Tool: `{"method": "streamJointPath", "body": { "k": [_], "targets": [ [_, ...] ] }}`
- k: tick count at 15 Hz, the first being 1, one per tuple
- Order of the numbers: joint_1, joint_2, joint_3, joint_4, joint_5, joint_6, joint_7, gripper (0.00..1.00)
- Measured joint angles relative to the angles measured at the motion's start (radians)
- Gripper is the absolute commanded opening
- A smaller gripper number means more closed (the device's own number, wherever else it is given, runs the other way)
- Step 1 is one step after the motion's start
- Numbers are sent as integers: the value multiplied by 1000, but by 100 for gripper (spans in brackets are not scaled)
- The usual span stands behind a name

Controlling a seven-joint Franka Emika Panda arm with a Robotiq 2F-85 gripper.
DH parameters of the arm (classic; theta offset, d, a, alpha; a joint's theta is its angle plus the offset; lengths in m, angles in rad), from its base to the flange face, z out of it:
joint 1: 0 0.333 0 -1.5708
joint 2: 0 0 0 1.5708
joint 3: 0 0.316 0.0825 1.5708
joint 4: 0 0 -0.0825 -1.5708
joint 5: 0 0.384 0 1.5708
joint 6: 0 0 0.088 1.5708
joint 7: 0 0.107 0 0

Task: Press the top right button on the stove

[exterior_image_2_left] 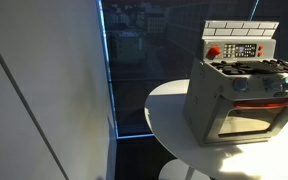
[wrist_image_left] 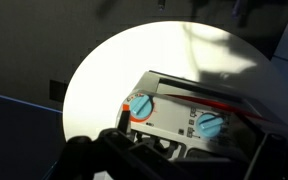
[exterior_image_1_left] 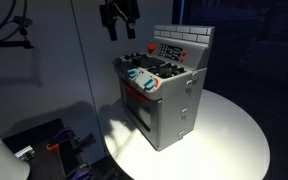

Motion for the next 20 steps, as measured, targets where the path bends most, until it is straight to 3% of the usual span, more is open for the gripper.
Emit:
{"method": "streamJointPath", "body": {
  "k": [10, 20],
  "targets": [
    [-4, 76, 5, 3, 0, 231, 202, 100],
    [-65, 195, 25, 9, -7, 493, 401, 100]
  ]
}}
